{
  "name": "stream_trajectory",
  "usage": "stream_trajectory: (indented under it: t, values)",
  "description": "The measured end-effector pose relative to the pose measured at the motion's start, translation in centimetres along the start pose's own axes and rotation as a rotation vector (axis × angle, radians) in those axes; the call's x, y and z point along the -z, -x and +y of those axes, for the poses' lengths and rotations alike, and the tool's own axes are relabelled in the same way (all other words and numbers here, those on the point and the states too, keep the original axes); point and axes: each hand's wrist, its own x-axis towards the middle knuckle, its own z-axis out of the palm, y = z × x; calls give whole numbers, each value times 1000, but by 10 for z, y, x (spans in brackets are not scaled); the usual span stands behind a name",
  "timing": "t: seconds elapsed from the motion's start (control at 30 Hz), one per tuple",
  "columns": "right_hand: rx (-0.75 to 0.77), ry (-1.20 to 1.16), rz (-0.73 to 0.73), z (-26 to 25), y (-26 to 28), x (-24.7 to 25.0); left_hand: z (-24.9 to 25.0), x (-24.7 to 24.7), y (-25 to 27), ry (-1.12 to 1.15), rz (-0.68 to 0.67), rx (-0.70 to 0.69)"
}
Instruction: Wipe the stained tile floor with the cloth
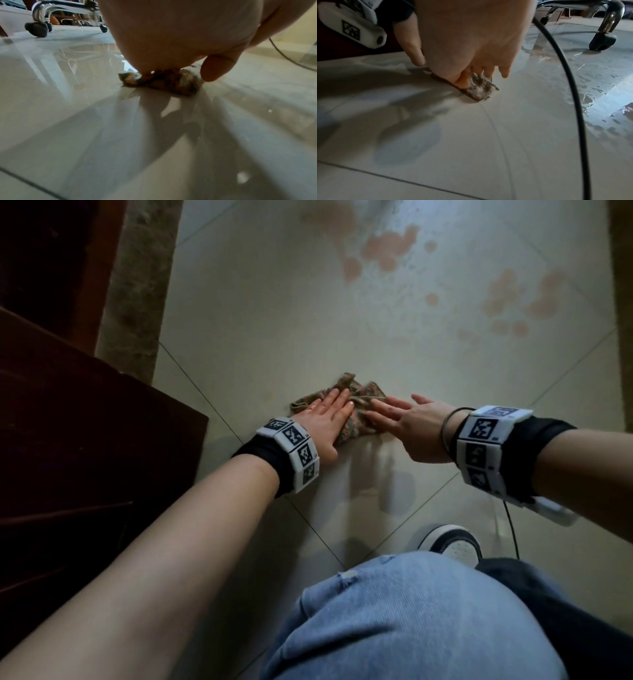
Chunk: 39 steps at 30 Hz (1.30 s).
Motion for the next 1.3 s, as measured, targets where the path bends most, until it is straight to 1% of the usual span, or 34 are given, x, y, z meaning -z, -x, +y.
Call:
stream_trajectory:
  t: [0.07,0.13,0.23,0.33,0.47,0.63,0.8,0.9,1.2,1.3]
  values:
    - [-11,-11,45,-3,-4,-3,0,2,4,-4,39,2]
    - [-12,-24,56,-9,-12,-6,0,-2,8,-8,89,31]
    - [-8,-60,82,-20,-28,-9,-1,-14,14,27,69,97]
    - [35,-60,125,-23,-37,-5,-7,-18,18,79,68,165]
    - [98,8,158,-26,-48,14,-20,-17,24,135,63,256]
    - [105,-49,182,-44,-72,40,-48,-7,30,86,58,359]
    - [77,-110,192,-50,-96,55,-62,15,16,238,90,465]
    - [63,-136,204,-40,-102,56,-62,24,3,304,112,478]
    - [-21,-259,271,1,-116,64,-63,56,-35,341,162,444]
    - [-34,-291,292,14,-122,71,-65,70,-50,329,147,443]
